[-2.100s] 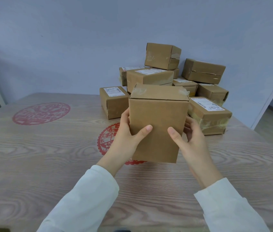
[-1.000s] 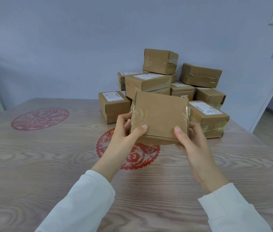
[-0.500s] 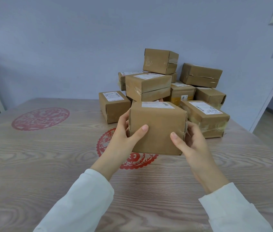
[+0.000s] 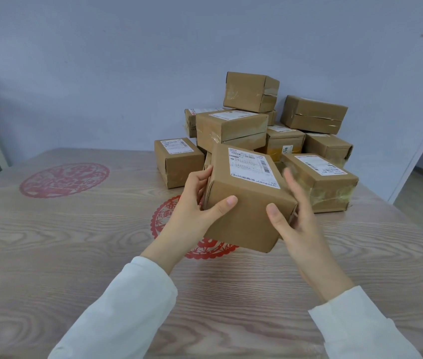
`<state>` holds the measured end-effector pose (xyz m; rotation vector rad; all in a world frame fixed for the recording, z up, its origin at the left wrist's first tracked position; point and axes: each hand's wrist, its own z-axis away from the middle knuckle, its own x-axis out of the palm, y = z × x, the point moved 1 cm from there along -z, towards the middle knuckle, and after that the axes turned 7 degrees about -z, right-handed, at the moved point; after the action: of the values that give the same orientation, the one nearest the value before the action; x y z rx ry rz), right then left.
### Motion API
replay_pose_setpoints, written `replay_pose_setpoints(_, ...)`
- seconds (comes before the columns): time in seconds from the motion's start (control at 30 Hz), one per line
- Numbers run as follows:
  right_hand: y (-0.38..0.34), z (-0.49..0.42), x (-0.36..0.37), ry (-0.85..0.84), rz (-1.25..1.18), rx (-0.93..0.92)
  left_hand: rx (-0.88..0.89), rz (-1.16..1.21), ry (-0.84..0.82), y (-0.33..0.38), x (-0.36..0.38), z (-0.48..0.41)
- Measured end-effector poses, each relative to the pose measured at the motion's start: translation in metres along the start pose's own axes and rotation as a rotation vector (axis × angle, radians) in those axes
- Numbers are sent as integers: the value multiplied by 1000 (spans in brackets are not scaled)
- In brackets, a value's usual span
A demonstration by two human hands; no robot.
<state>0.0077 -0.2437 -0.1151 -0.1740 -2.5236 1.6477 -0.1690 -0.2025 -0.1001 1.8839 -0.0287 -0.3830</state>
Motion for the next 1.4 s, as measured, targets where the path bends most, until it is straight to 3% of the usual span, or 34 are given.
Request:
replay_pose_setpoints(0.2,5,-1,0,60,-131,34,62,-47,20,8,-3,-2)
replay_pose_setpoints(0.3,5,-3,1,116,-267,81,-7,41,83,2,-2,-1)
replay_pose_setpoints(0.47,3,-2,10,127,-464,164,-48,46,-15,-14,17,7)
replay_pose_setpoints(0.7,3,3,6,29,-86,90,-16,-4,55,-6,11,3)
replay_pose_setpoints(0.97,4,-1,1,-60,-48,97,-17,-78,-7,-3,3,6)
replay_pose_setpoints(1.4,7,-2,7,12,-10,69,4,-120,-21,-8,1,6)
